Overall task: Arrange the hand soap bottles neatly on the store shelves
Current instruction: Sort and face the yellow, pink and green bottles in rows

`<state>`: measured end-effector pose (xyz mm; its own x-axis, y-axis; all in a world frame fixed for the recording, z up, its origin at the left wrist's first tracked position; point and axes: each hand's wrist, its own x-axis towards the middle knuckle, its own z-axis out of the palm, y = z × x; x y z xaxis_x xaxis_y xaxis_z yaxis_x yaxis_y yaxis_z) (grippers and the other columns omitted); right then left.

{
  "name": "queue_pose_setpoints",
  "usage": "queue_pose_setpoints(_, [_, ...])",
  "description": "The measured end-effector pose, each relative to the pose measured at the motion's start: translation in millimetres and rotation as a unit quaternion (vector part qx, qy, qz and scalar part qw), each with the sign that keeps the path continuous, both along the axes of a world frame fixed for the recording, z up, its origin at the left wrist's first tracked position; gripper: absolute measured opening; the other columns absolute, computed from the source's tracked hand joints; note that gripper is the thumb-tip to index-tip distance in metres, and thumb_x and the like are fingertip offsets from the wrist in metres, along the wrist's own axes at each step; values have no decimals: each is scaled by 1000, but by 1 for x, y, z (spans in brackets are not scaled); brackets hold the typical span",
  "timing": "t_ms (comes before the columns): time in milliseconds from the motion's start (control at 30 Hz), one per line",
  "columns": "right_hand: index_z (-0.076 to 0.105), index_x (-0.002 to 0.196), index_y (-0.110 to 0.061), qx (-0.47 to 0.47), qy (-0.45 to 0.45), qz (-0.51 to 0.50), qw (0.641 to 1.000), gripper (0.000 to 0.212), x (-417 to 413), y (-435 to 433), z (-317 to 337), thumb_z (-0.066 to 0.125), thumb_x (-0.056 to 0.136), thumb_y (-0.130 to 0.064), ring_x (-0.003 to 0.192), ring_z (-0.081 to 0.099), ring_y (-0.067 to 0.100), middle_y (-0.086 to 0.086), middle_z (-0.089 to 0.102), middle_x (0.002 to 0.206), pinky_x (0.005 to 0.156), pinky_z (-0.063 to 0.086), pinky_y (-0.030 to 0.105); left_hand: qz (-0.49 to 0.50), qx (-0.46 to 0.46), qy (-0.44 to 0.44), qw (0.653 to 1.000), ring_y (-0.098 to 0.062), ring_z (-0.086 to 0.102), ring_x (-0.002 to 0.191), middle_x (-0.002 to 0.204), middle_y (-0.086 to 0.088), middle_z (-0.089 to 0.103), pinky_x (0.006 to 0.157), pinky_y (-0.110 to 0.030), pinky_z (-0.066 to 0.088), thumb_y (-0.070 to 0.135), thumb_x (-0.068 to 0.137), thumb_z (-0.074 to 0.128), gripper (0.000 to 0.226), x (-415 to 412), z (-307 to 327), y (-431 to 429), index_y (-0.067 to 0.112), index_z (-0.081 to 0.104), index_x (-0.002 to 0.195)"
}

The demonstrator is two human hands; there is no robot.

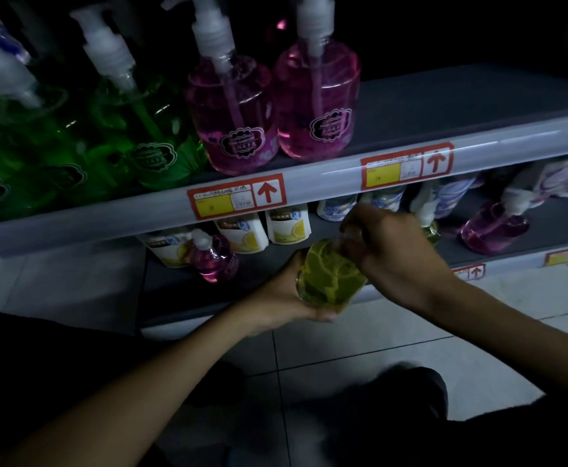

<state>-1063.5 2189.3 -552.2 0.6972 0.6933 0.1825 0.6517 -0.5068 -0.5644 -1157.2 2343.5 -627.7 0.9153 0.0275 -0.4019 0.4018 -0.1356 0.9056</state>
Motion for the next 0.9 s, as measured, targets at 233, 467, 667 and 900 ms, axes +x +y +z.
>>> queue_pose_setpoints(233, [68, 87, -19, 71, 212, -65, 973, 23, -16, -40, 40, 61, 86, -42, 68, 70, 15, 2, 72, 75, 76, 57, 45, -2, -186, -28, 982, -28, 59, 117, 124, -13, 64, 96, -44, 49, 32, 56, 90, 79, -32, 27, -33, 13, 54, 124])
queue_pose_setpoints(467, [40, 136, -54, 151, 457, 129, 867, 83, -18, -62, 70, 54, 73, -1, 120, 60, 20, -16, 63, 129, 101, 50, 39, 42, -354, -56, 933, -31, 62, 112, 121, -17, 65, 93, -45, 51, 27, 55, 91, 72, -31, 75, -36, 6, 63, 118])
queue_pose_setpoints(667, [30, 144, -49, 235, 390, 143, 879, 97, -18, -71, 95, 77, 73, -3, 112, 66, 24, 6, 65, 126, 89, 55, 34, 41, -295, -136, 945, -17, 68, 101, 107, -4, 73, 80, -29, 55, 40, 56, 89, 52, -30, 124, -33, 18, 76, 101])
queue_pose_setpoints(900, [48, 132, -22, 345, 218, 99, 908, 64, -18, -62, 129, 76, 77, -37, 118, 61, 16, -3, 62, 127, 93, 53, 39, 87, -200, -275, 937, -15, 70, 90, 98, -4, 74, 72, -25, 56, 49, 59, 84, 51, -19, 187, -39, 17, 73, 97])
